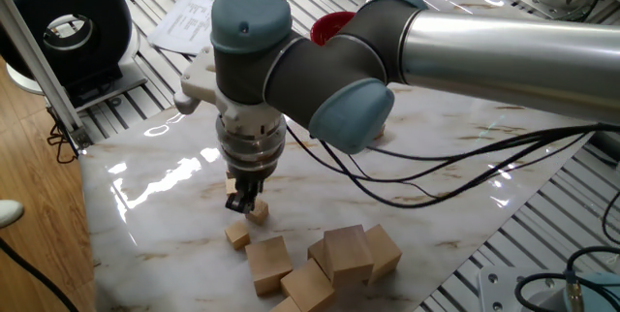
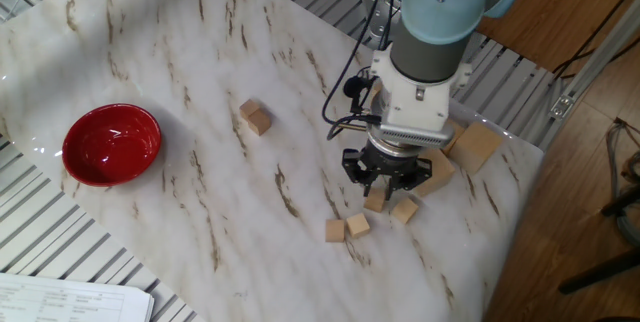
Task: Stack the blocks into a pyramid shape
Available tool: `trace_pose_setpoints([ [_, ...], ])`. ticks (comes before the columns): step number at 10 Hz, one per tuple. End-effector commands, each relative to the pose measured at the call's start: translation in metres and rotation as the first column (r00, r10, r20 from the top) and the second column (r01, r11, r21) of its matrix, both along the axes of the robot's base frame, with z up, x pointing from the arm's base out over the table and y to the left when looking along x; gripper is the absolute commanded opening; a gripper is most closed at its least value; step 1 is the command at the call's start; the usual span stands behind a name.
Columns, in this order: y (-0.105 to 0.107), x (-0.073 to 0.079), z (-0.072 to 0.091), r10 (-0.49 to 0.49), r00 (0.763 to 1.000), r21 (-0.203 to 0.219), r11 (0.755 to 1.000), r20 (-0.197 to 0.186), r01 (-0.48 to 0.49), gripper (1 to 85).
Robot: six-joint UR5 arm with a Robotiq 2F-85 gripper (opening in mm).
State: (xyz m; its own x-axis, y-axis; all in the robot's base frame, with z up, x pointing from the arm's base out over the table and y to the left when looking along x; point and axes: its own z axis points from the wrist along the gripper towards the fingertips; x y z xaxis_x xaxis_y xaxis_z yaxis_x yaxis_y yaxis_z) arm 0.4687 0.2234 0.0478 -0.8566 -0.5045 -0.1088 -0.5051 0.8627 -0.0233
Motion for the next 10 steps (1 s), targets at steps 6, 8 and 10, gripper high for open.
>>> trace_pose_setpoints([
  [6,0.004,0.009,-0.012,-0.008,1.000,0.053,0.999,0.012,0.007,42.7],
  [8,0.001,0.006,-0.015,0.002,1.000,0.059,0.998,0.009,-0.002,44.0],
  [10,0.001,0.004,-0.019,0.013,1.000,0.067,0.998,0.015,-0.014,46.3],
])
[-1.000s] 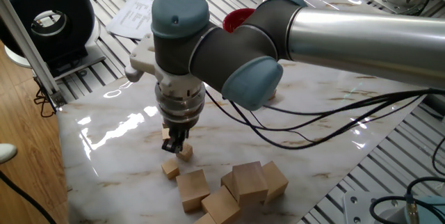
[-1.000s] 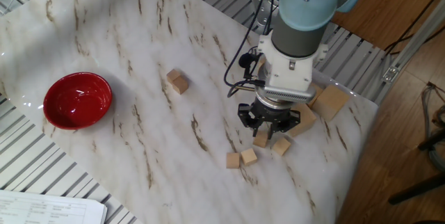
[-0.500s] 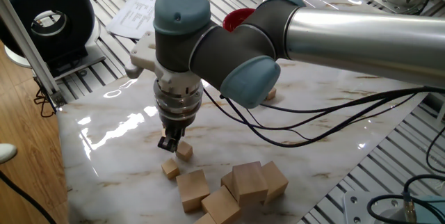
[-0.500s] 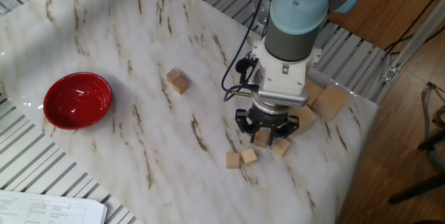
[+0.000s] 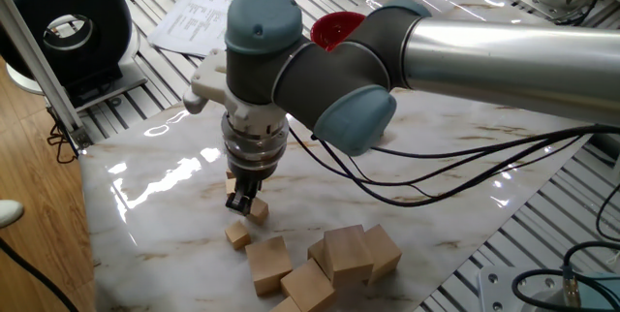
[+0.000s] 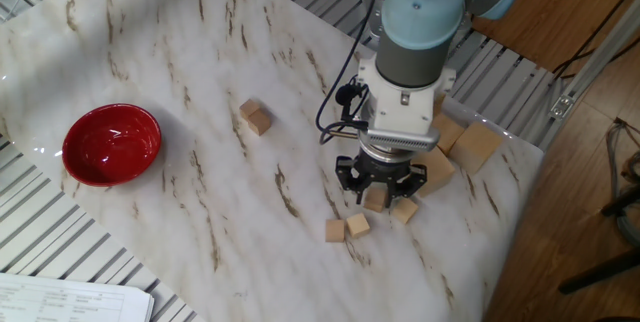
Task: Stack the blocks into a pyramid shape
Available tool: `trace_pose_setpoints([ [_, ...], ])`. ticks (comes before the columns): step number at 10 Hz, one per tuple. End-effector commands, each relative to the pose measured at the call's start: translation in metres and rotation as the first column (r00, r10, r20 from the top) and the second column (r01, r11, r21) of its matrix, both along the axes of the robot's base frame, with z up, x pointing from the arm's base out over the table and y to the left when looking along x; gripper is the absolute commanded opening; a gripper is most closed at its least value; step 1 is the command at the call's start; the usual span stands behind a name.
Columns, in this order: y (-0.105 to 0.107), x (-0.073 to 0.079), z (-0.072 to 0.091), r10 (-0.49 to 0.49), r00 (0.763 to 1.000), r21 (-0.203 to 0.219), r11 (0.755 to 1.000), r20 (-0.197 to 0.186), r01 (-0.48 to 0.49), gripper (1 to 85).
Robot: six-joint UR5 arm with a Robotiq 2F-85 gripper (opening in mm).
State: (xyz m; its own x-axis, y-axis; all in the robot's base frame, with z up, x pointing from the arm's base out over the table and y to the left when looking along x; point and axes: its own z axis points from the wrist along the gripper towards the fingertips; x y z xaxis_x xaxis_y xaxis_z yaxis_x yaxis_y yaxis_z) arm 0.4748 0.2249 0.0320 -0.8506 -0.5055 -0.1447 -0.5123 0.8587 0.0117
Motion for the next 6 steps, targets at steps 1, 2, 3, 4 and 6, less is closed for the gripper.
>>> trace_pose_setpoints([
  [1,0.001,-0.003,-0.004,0.003,1.000,0.019,1.000,-0.002,-0.003,46.3],
  [2,0.003,-0.004,-0.007,0.003,1.000,0.017,1.000,-0.003,-0.003,46.3],
  [3,0.002,-0.005,-0.010,0.003,1.000,0.013,1.000,-0.003,-0.003,46.3],
  [4,0.001,-0.006,-0.012,0.006,1.000,0.011,1.000,0.000,-0.006,46.3],
  [6,-0.002,-0.009,-0.016,0.010,1.000,0.009,1.000,-0.001,-0.010,46.3],
])
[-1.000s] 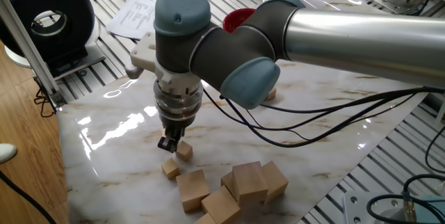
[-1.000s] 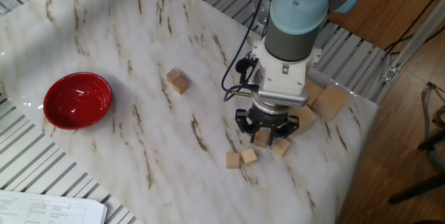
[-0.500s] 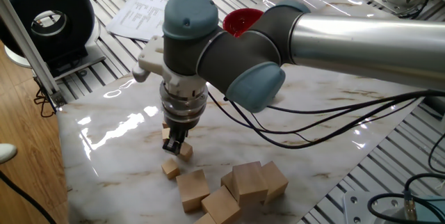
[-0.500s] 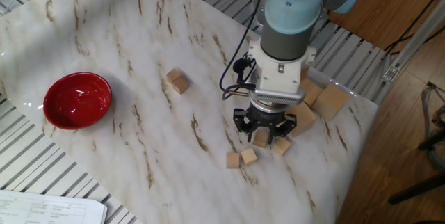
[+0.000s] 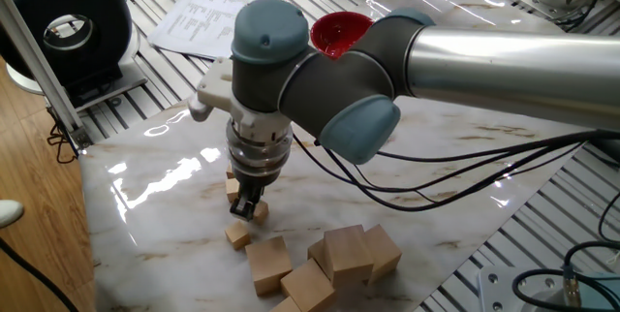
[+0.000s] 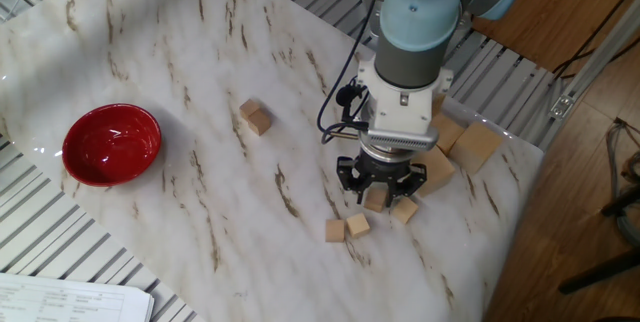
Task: Stack the blocks into a pyramid shape
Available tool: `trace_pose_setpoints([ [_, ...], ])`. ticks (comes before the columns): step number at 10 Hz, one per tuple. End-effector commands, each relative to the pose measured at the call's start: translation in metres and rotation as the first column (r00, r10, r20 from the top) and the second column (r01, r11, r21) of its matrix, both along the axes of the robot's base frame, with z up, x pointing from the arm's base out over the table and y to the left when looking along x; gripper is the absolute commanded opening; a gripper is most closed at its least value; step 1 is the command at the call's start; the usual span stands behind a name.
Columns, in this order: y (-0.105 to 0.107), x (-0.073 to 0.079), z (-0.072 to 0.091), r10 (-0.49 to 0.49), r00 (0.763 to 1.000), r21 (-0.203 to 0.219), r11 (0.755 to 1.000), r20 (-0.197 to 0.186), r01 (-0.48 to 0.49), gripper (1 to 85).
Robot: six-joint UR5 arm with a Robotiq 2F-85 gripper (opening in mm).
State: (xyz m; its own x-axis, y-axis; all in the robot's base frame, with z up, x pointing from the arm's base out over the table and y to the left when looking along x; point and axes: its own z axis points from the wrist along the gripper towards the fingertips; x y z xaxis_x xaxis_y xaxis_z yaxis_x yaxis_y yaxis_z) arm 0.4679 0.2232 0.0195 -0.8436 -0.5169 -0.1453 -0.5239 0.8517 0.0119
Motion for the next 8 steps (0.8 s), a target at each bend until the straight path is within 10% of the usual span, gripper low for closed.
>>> trace_pose_setpoints([
  [1,-0.0008,-0.0022,-0.0050,-0.008,1.000,0.007,1.000,-0.002,0.008,46.3],
  [8,0.0013,-0.0019,-0.0109,-0.063,0.998,0.009,0.998,-0.012,0.064,34.3],
])
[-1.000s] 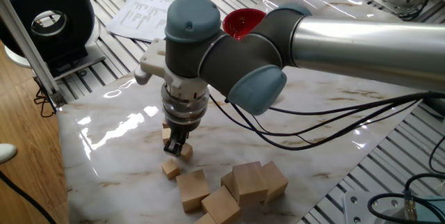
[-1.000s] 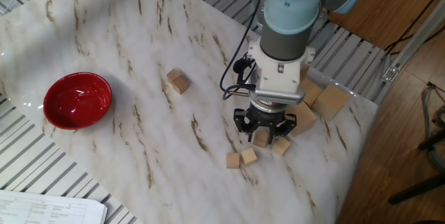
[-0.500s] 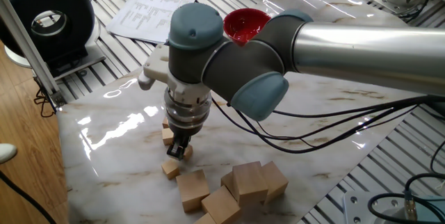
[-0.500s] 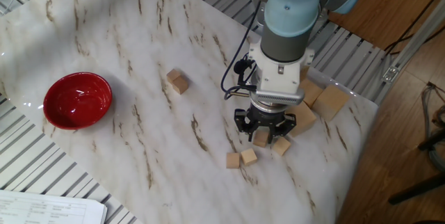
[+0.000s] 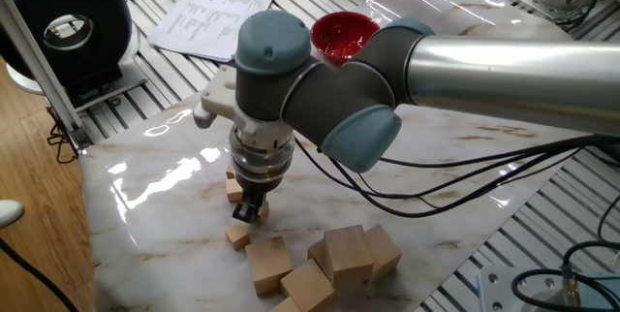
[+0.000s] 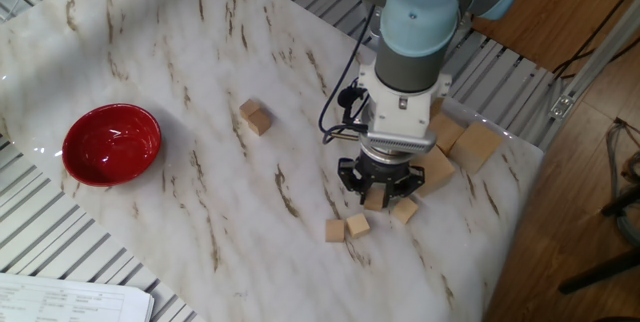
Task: Stack the blocks into a pyramid shape
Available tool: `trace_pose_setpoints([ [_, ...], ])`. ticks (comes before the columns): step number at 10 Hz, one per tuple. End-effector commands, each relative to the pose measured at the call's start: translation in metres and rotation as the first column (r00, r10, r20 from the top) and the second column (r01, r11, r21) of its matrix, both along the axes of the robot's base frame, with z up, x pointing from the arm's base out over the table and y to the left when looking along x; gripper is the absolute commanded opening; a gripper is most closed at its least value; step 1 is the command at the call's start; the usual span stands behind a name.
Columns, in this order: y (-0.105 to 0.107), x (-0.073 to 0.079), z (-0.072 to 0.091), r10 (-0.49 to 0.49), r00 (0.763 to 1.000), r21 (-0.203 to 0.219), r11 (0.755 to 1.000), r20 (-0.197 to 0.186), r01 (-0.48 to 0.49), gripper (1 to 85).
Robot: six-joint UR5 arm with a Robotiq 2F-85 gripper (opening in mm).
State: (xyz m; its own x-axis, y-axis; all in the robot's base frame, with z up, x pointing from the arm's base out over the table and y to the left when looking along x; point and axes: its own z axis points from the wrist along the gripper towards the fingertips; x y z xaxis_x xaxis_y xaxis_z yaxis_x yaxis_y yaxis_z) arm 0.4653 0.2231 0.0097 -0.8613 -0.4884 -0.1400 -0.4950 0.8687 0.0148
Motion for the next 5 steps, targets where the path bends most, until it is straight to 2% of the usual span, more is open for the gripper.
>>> trace_pose_setpoints([
  [1,0.002,0.001,-0.001,-0.041,0.999,0.011,0.999,-0.006,0.041,30.3],
  [3,-0.004,-0.002,0.005,-0.054,0.998,0.014,0.998,-0.009,0.054,25.0],
  [5,-0.006,-0.004,0.012,-0.043,0.999,0.028,0.999,-0.013,0.043,25.0],
])
